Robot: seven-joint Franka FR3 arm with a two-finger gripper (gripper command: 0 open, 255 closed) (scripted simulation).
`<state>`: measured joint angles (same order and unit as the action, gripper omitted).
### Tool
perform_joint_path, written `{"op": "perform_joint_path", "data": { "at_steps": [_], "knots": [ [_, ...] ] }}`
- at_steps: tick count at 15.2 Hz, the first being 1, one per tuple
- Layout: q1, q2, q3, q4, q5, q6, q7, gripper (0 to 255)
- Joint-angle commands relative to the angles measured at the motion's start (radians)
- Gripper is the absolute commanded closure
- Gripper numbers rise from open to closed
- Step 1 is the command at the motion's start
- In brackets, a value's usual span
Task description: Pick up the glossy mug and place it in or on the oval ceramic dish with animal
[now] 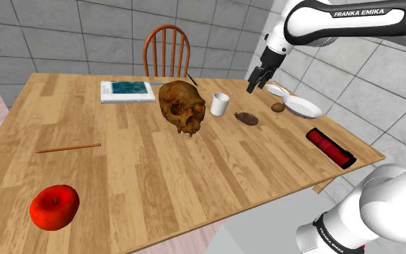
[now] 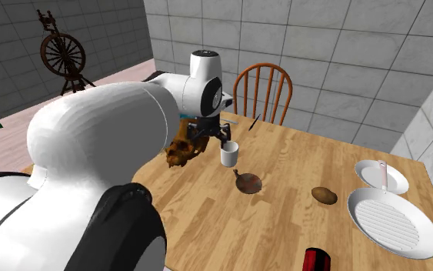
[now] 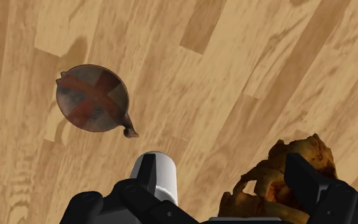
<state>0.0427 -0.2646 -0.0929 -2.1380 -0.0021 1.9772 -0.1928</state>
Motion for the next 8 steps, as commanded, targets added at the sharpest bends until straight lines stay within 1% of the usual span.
{"op": "perform_joint_path", "data": {
  "at_steps": [1, 8],
  "knots": [
    [0.001, 0.075, -0.003, 0.038, -0.001, 0.029, -0.012, 0],
    [0.003, 0.346, -0.004, 0.217, -0.001, 0.096, -0.045, 0]
  ]
}}
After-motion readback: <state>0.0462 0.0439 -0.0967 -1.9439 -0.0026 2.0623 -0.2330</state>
